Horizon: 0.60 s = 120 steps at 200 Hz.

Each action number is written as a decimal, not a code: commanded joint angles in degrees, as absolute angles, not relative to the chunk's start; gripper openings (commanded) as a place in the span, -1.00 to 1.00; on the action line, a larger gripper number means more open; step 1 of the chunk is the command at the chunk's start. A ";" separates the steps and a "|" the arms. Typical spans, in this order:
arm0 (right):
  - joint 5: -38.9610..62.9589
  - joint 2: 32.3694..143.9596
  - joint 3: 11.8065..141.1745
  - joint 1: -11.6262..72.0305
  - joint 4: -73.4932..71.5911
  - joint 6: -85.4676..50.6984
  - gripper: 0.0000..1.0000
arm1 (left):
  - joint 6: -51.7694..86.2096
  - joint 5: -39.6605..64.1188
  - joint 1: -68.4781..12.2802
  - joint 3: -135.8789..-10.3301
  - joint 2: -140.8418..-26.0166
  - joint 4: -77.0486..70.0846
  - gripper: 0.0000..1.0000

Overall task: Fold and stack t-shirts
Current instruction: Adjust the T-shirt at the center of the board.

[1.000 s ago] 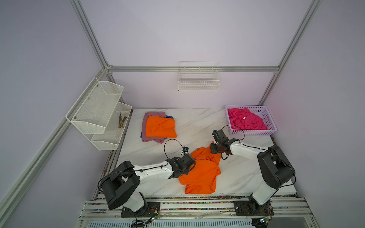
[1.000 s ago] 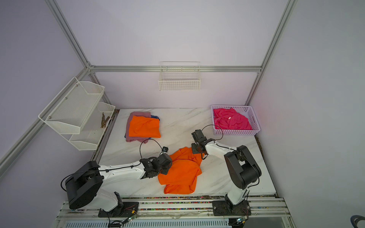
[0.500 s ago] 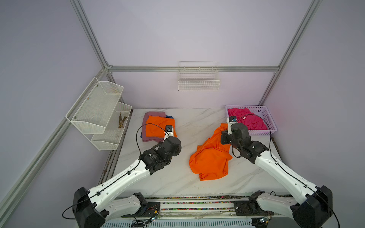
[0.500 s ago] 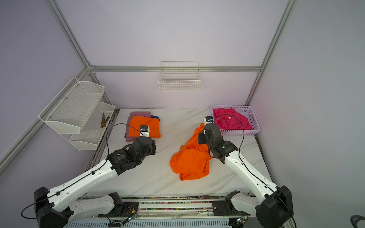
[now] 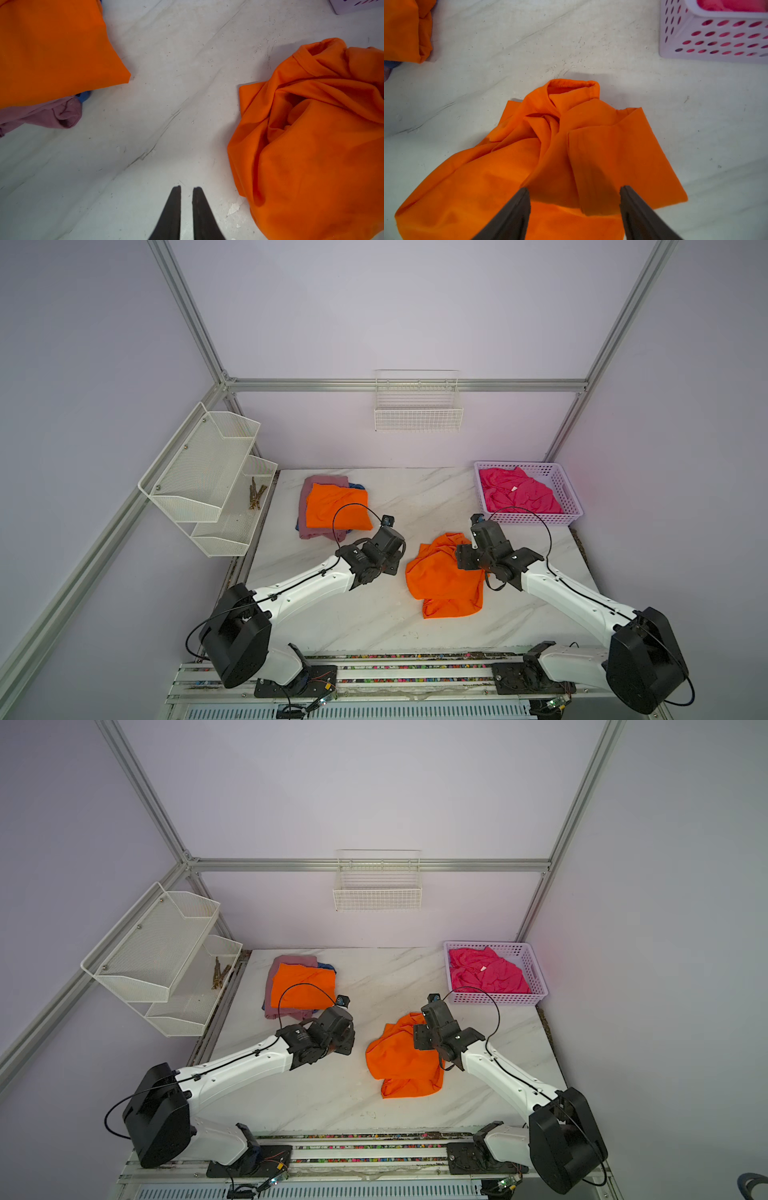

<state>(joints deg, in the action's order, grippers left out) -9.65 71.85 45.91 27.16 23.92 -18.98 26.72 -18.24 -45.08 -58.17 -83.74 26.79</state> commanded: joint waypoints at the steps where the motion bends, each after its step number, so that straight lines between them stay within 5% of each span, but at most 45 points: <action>1: -14.19 68.52 46.76 27.46 18.27 -17.98 0.51 | 24.57 -12.12 -45.31 -60.05 -84.80 19.18 -0.74; 18: -15.27 69.11 48.05 27.42 15.15 -16.22 0.51 | 23.35 -7.16 -45.62 -60.22 -86.86 15.00 -1.00; 60: -21.74 79.42 55.44 26.69 14.81 -14.86 0.35 | 21.20 -1.11 -46.51 -67.99 -97.98 14.57 -1.00; 76: -23.87 84.99 59.97 26.11 17.11 -14.63 -0.14 | 20.92 0.87 -47.35 -70.75 -101.15 14.75 -1.00; 88: -25.72 87.86 63.54 25.44 19.13 -15.14 -0.98 | 20.95 0.65 -48.15 -71.37 -102.14 14.94 -1.00; 120: -20.01 92.39 66.32 21.52 16.61 -15.10 -1.00 | 21.10 -1.51 -49.07 -67.01 -99.15 12.51 -1.00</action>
<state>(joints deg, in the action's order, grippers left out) -21.21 91.55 64.25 24.16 17.41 -15.40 22.68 -1.72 -48.42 -68.95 -102.63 15.66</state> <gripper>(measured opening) 0.053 0.049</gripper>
